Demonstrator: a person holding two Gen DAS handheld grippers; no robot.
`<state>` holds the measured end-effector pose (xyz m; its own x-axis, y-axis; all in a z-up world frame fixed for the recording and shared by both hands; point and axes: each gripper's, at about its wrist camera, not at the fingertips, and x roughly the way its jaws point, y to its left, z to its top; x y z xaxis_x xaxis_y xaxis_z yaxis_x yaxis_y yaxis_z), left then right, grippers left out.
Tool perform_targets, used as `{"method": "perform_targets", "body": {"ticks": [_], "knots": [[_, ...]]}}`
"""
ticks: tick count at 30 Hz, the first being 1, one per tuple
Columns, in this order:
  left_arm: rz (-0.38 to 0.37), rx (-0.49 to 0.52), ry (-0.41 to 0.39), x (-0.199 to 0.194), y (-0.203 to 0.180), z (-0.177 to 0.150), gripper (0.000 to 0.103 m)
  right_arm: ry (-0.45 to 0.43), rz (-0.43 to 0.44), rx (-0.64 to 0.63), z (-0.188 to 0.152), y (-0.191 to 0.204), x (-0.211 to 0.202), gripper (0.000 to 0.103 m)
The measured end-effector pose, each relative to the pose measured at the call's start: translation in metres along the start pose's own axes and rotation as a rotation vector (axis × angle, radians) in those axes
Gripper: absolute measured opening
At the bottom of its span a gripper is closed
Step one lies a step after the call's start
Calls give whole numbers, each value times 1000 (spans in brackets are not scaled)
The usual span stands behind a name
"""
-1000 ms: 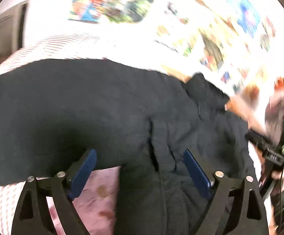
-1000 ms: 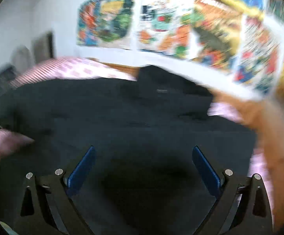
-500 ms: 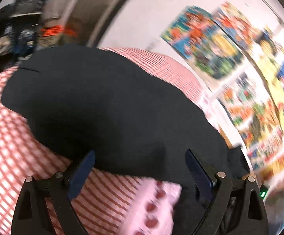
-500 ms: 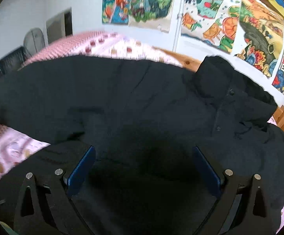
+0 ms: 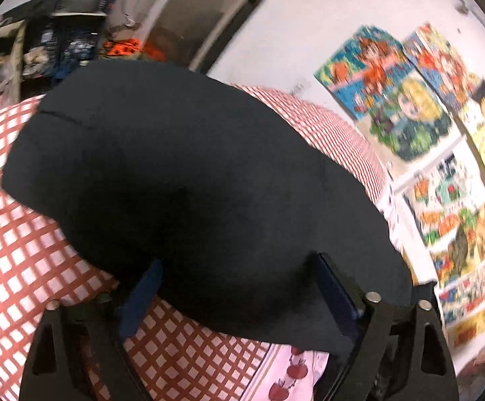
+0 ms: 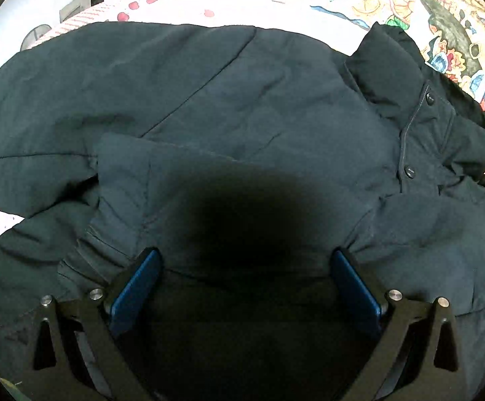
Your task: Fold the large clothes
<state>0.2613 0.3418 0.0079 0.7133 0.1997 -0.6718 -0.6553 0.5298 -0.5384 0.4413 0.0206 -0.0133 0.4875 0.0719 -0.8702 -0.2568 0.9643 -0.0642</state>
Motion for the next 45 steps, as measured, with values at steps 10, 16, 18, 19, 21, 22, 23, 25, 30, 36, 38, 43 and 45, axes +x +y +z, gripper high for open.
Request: {"method": "perform_targets", "body": {"ticks": [10,16,18,19,21,22,23,25,30,36,38,43,45], "knots": [[23,95,-140,-22,-25,8,13,-39,28,64,-19,-7,-46,100],[-123,338,-300,-71,-93,10,11,-75,24,142,-36,-33,-81,100],[-178,439,-330,-86,-123,6,11,-95,6,158,-39,-52,-92,100],[-202,480,-343,-93,-137,2,11,-107,-8,171,-44,-61,-98,100],[-268,569,-368,-110,-174,-12,11,-121,-28,200,-49,-78,-109,100],[-298,606,-374,-116,-189,-19,11,-127,-37,218,-54,-87,-114,100],[-318,629,-375,-120,-201,-23,11,-133,-47,235,-58,-98,-118,100],[-387,723,-371,-130,-237,-45,11,-140,-71,266,-66,-119,-122,101],[-538,905,-272,-133,-298,-110,11,-175,-166,296,-83,-174,-132,101],[-666,1107,56,-96,-342,-200,11,-189,-223,454,-106,-236,-143,101],[-720,1116,170,-81,-343,-217,11,-173,-262,444,-114,-244,-137,101],[-747,1157,285,-52,-336,-248,11,-70,-298,415,-131,-256,-108,101],[-725,1167,335,-43,-333,-254,12,-67,-279,444,-136,-260,-108,101]]}}
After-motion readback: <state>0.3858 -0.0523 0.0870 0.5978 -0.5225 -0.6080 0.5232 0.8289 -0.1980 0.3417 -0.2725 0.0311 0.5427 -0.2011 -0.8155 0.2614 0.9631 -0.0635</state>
